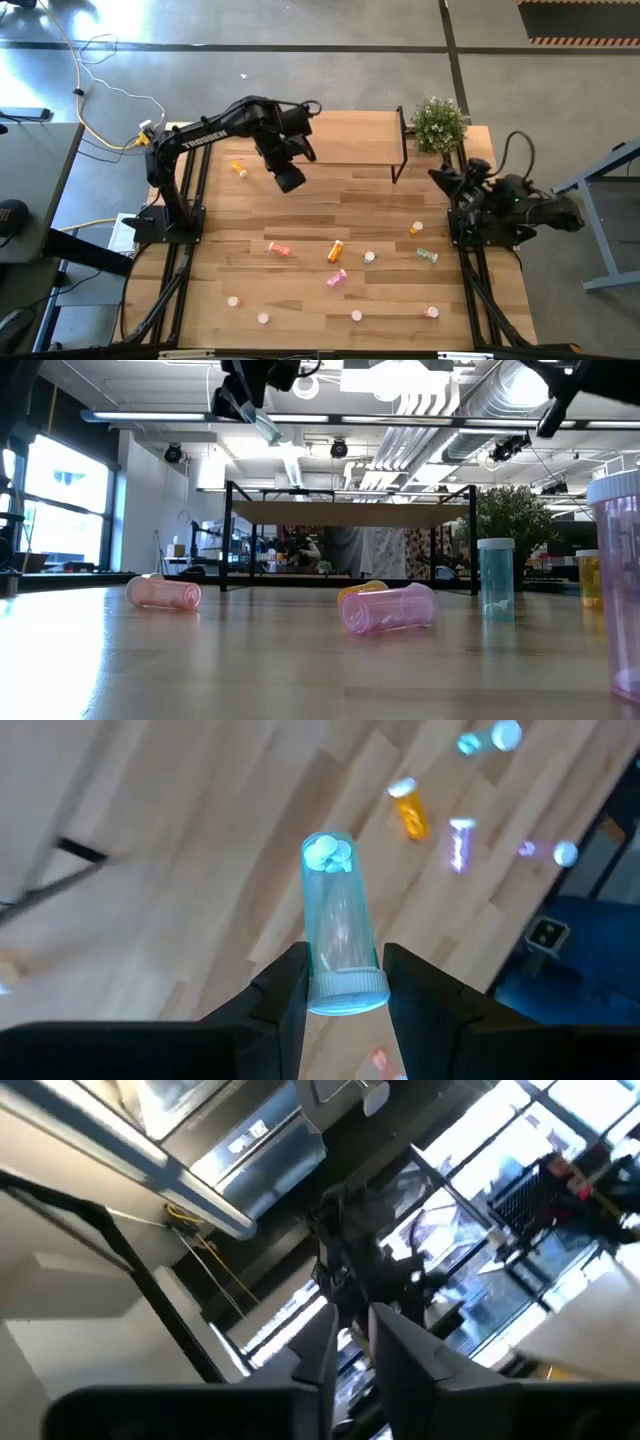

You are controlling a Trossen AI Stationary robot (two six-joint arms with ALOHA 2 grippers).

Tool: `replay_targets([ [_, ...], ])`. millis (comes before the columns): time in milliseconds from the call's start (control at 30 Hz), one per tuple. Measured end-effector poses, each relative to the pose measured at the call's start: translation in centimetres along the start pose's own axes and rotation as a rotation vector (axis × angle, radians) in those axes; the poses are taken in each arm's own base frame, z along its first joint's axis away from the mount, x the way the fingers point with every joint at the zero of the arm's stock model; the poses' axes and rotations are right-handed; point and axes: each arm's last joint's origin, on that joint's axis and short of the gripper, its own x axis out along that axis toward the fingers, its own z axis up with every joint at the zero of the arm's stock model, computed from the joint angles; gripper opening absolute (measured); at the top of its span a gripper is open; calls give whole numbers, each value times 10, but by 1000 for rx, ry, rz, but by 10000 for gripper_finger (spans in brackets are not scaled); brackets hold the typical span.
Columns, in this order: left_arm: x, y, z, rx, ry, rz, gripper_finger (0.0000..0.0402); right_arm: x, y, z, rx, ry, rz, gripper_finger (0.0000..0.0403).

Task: Pick and place medicine bottles onto shelf by color
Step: Put the left blue pill bottle on the shelf

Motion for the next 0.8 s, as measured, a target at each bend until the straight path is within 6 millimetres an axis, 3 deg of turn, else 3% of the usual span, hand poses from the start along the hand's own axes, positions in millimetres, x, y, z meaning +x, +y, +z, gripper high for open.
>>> replay_targets([
  [167, 5, -16, -6, 75, 21, -11, 108, 23, 25, 25, -95, 96, -68, 120],
  [333, 11, -32, -12, 164, 39, -16, 108, 59, 42, 35, -161, 313, -176, 129],
  [533, 16, -49, -20, 289, 58, -21, 108, 111, 53, 25, -260, 556, -117, 130],
  [800, 23, -67, -29, 414, 44, 56, 108, 164, 46, -8, -358, 800, -30, 130],
])
